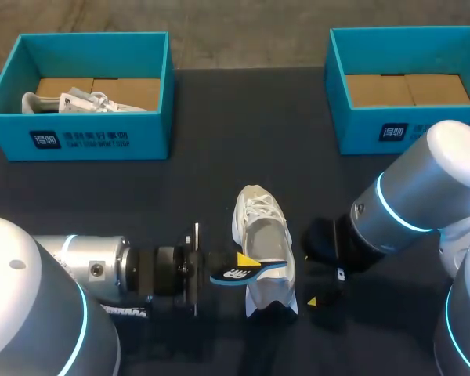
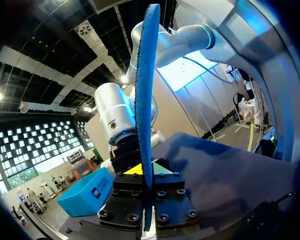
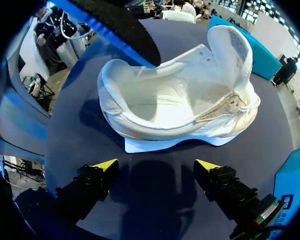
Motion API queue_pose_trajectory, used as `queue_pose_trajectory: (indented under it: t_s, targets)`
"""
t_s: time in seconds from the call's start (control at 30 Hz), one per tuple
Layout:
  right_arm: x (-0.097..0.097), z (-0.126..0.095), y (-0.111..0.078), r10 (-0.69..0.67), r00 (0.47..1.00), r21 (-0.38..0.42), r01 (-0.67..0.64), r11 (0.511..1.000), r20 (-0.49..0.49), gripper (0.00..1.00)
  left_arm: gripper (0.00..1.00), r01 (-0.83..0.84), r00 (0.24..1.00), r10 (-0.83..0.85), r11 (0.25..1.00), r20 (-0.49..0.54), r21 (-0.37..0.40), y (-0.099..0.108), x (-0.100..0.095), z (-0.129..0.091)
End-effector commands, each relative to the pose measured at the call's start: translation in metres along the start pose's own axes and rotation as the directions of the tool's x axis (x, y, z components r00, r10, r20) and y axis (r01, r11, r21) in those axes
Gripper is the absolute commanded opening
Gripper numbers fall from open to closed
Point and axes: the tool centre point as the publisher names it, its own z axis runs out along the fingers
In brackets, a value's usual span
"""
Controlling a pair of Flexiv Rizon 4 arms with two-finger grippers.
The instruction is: Take the shoe out of the shoebox, open the shoe tongue, remove and reinsert the insole, then place the shoe into the shoebox
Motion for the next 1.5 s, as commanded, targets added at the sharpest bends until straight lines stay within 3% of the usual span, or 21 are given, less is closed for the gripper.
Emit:
queue_pose_trajectory:
  t_s: [0.03, 0.5, 0.7, 1.5]
  targets:
    - [0.004, -0.003, 0.003, 0.001, 1.0, -0.002, -0.001, 1.0, 0.003, 1.0, 0.0, -0.006, 1.0, 0.006, 1.0, -0.003, 0.011, 0.006, 0.0, -0.001]
    - [0.009, -0.02, 0.007, 0.012, 1.0, 0.006, -0.012, 1.0, 0.004, 1.0, 0.0, -0.049, 0.999, 0.049, 0.998, -0.013, 0.032, 0.01, 0.002, 0.009]
    - [0.008, -0.02, 0.005, 0.011, 1.0, -0.001, -0.011, 1.0, 0.008, 1.0, 0.0, -0.061, 0.998, 0.061, 0.998, -0.018, 0.0, 0.013, 0.005, 0.009]
    - [0.009, -0.024, 0.005, 0.022, 0.999, -0.01, -0.021, 1.0, 0.03, 1.0, 0.0, -0.028, 1.0, 0.028, 0.999, 0.008, 0.022, 0.019, 0.009, 0.016]
